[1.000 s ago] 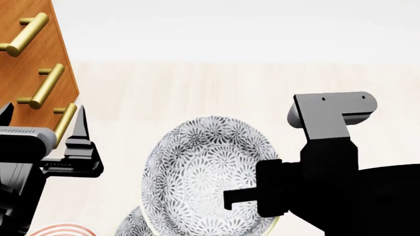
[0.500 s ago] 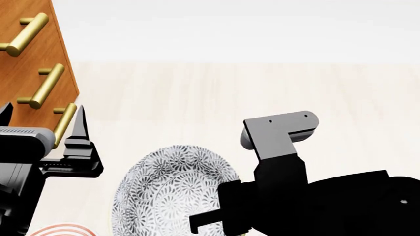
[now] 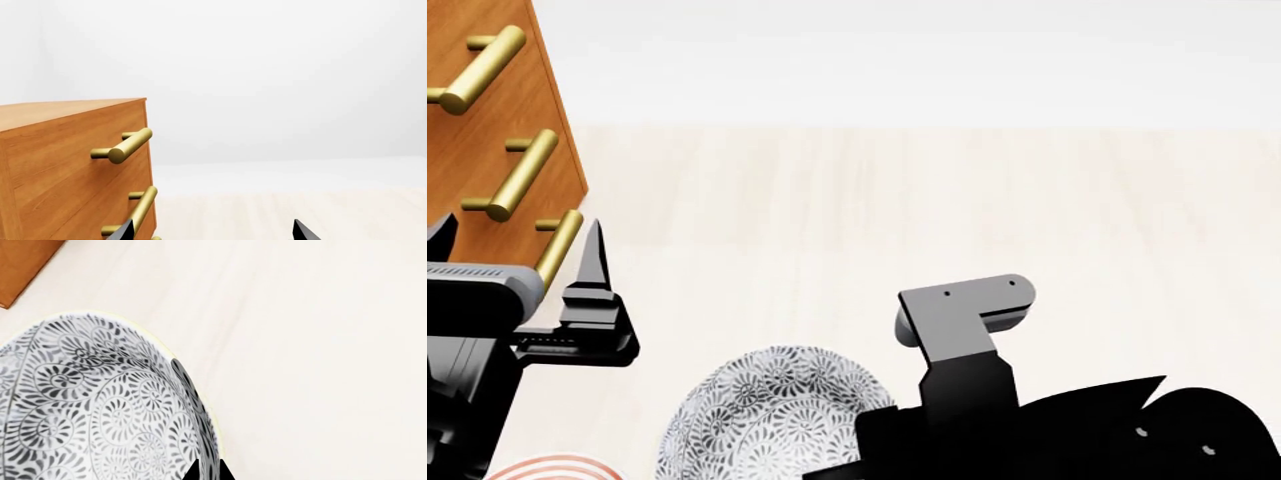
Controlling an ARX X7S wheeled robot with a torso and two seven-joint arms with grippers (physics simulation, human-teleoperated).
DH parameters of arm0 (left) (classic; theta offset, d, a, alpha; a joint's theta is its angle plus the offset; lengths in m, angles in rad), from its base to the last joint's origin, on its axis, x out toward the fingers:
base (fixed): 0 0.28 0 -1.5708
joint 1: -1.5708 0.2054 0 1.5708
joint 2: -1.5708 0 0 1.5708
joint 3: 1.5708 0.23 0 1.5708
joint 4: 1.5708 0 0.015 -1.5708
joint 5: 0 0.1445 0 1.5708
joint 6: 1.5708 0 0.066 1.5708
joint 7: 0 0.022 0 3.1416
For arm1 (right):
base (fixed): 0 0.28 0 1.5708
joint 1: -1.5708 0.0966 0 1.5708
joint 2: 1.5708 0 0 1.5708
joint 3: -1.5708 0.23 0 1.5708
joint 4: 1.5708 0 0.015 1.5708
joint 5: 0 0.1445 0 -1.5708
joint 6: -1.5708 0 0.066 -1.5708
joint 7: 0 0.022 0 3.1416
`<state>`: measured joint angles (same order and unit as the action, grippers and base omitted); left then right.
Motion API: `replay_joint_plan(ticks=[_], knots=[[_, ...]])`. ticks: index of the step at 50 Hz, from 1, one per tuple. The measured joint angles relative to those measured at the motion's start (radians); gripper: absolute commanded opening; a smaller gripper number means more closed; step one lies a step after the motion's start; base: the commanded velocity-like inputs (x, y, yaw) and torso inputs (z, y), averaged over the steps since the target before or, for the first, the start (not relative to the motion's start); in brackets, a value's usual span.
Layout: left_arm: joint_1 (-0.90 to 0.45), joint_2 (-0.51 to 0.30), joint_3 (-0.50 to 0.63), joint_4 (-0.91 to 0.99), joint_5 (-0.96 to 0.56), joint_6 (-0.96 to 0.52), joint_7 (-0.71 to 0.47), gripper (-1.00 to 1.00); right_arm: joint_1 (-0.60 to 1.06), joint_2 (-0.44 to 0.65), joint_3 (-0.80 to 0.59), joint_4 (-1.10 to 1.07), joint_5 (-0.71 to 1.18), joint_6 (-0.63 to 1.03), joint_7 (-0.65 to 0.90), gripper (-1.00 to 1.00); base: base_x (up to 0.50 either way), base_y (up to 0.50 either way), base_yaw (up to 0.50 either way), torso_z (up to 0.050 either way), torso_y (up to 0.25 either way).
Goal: Stack the bowl at the front on the bowl in the middle.
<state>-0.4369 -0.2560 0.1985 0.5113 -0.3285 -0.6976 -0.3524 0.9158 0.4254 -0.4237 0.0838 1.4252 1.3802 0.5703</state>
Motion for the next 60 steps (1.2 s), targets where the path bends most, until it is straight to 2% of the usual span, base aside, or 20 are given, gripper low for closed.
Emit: replay_joint_plan(ticks=[2, 3, 27, 31, 40, 47, 51, 60], knots=[[0.000, -0.001, 0.001, 0.000, -0.001, 0.001, -0.001, 1.00, -0.001, 0.000, -0.007, 0.006, -0.008, -0.004, -0.012, -1.00, 0.00, 0.00, 0.00, 0.000, 0.000], [0.000, -0.001, 0.001, 0.000, -0.001, 0.001, -0.001, 1.00, -0.001, -0.001, -0.010, 0.009, -0.011, -0.006, -0.017, 1.00, 0.00, 0.00, 0.00, 0.000, 0.000], [0.000, -0.008, 0.007, 0.006, -0.014, -0.002, -0.010, 1.00, -0.001, 0.009, -0.048, 0.004, -0.031, -0.032, -0.059, 1.00, 0.00, 0.00, 0.00, 0.000, 0.000], [0.001, -0.009, 0.006, 0.010, -0.018, -0.002, -0.011, 1.00, -0.022, 0.028, -0.037, -0.080, -0.089, -0.123, -0.088, 1.00, 0.00, 0.00, 0.00, 0.000, 0.000], [0.007, -0.011, 0.008, 0.017, -0.025, 0.014, -0.007, 1.00, -0.125, 0.081, 0.028, -0.327, -0.290, -0.460, -0.230, 1.00, 0.00, 0.00, 0.00, 0.000, 0.000], [0.013, -0.012, 0.012, 0.024, -0.028, 0.032, -0.003, 1.00, -0.182, 0.102, 0.055, -0.429, -0.388, -0.618, -0.293, 1.00, 0.00, 0.00, 0.00, 0.000, 0.000], [0.021, -0.011, 0.015, 0.027, -0.015, 0.066, -0.006, 1.00, -0.215, 0.105, 0.050, -0.470, -0.540, -0.716, -0.248, 1.00, 0.00, 0.00, 0.00, 0.000, 0.000], [0.078, -0.002, 0.020, 0.037, 0.043, 0.271, -0.011, 1.00, -0.308, 0.107, -0.002, -0.518, -0.932, -0.920, -0.081, 1.00, 0.00, 0.00, 0.00, 0.000, 0.000]])
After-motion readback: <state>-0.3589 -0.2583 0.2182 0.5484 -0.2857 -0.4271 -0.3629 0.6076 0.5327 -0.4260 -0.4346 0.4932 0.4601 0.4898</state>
